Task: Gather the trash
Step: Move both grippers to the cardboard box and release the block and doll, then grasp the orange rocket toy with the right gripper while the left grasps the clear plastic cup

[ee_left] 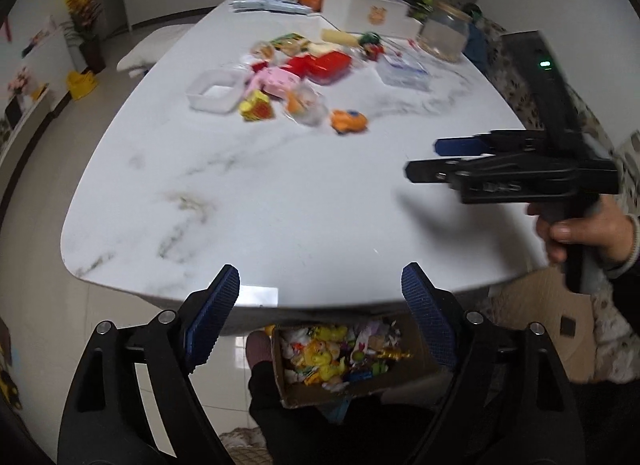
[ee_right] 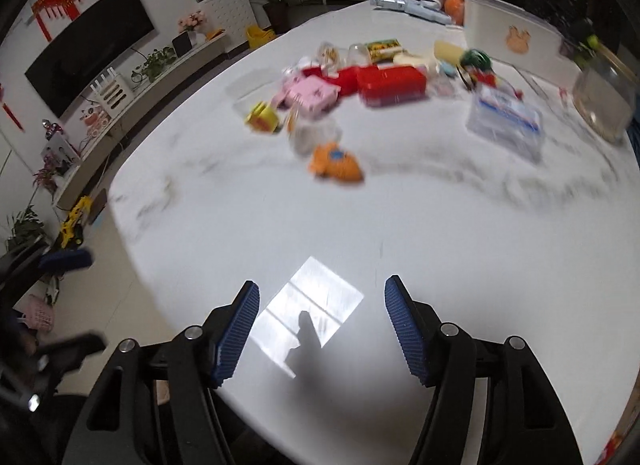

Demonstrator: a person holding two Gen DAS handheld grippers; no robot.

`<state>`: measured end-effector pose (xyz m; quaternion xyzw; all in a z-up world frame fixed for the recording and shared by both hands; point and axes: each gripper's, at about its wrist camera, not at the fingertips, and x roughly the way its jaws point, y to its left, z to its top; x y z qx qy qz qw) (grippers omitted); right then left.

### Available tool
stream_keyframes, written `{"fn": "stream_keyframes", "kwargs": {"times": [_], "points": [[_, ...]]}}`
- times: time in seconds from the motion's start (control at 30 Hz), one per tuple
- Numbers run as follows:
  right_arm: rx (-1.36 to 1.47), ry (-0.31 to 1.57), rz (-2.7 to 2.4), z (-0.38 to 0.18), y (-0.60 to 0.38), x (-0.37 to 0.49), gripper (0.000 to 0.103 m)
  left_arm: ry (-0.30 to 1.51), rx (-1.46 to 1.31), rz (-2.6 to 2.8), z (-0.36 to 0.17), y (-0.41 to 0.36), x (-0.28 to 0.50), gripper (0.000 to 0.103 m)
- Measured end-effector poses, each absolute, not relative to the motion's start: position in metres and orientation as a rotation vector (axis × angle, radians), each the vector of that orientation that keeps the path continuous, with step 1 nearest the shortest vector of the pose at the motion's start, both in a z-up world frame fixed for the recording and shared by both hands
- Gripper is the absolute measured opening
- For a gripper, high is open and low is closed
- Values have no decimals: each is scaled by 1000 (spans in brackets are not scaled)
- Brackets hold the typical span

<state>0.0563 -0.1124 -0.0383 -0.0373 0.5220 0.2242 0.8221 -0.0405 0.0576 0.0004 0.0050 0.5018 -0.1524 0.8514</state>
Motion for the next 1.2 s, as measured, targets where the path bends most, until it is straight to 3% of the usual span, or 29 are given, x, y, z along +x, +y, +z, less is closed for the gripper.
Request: {"fn": "stream_keyframes", "kwargs": {"times": [0.13, 0.2, 0.3, 0.33, 0.37, 0.83, 0.87, 0.9, 0.97, 1.2], "points": [[-155, 1150, 488, -62, -88, 112, 64, 1057, -17, -286, 0, 73, -17, 81], [-182, 1146, 499, -69, -80, 126, 58, 1061, -22, -268, -4, 80, -2, 81], [-248, 1140, 492, -67, -73, 132, 37, 1067, -35, -275, -10, 82, 20, 81], [-243, 1151, 482, -66, -75, 134, 36, 1065, -34, -287, -13, 79, 30, 81], [-229, 1157, 470, -66, -78, 134, 25, 1058, -30, -298, -14, 74, 38, 81], [81, 1207, 291, -34, -199, 58, 24, 1007, 243, -380, -54, -16, 155, 81], [93, 1207, 284, -32, -204, 53, 24, 1024, 238, -387, -60, -16, 161, 77], [102, 1203, 276, -30, -209, 48, 24, 1047, 231, -394, -68, -15, 166, 59], [114, 1198, 267, -29, -209, 45, 24, 1024, 222, -400, -67, -14, 165, 45], [152, 1159, 300, -16, -202, 33, 24, 1005, 45, -477, -21, 6, 125, 45]]}}
